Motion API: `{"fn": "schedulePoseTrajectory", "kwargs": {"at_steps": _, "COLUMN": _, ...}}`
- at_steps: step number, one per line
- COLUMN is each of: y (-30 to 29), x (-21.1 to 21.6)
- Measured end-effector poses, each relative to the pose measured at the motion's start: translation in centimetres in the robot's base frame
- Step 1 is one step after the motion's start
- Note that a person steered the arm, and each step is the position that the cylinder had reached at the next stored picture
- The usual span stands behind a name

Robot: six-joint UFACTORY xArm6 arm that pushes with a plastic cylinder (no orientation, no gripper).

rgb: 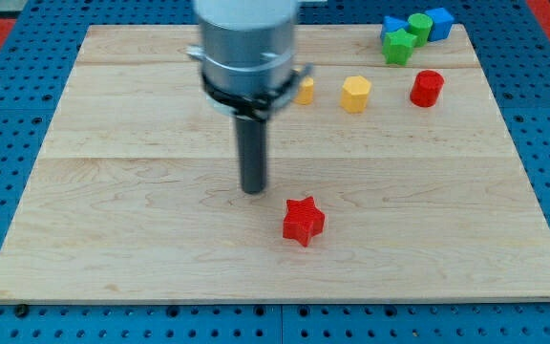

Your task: Move the yellow blocks to the red star

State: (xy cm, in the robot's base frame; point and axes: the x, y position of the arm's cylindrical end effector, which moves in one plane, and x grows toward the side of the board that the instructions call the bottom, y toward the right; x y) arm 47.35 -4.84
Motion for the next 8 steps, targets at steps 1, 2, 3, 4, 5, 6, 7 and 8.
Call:
{"fn": "schedulePoseTrajectory", "kwargs": {"at_steps": 1, "y": -2.0, "x": -6.7}}
{"fn": "schedulePoseTrajectory", "kwargs": {"at_steps": 2, "y": 1.4, "x": -12.6}}
{"fn": "schedulePoseTrajectory", "kwargs": {"at_steps": 3, "y": 7.9, "x": -16.9}}
{"fn": "schedulePoseTrajectory", "kwargs": {"at_steps": 4, "y": 13.7, "x": -19.2}}
{"fn": "schedulePoseTrajectory", "kwargs": {"at_steps": 5, "y": 15.9, "x": -19.1}}
{"fn": "schedulePoseTrajectory", "kwargs": {"at_steps": 6, "y": 14.5, "x": -15.9}}
{"fn": "schedulePoseTrajectory", "kwargs": {"at_steps": 7, "y": 15.5, "x": -11.4}}
{"fn": "schedulePoseTrajectory", "kwargs": {"at_steps": 8, "y": 17.7, "x": -6.7}}
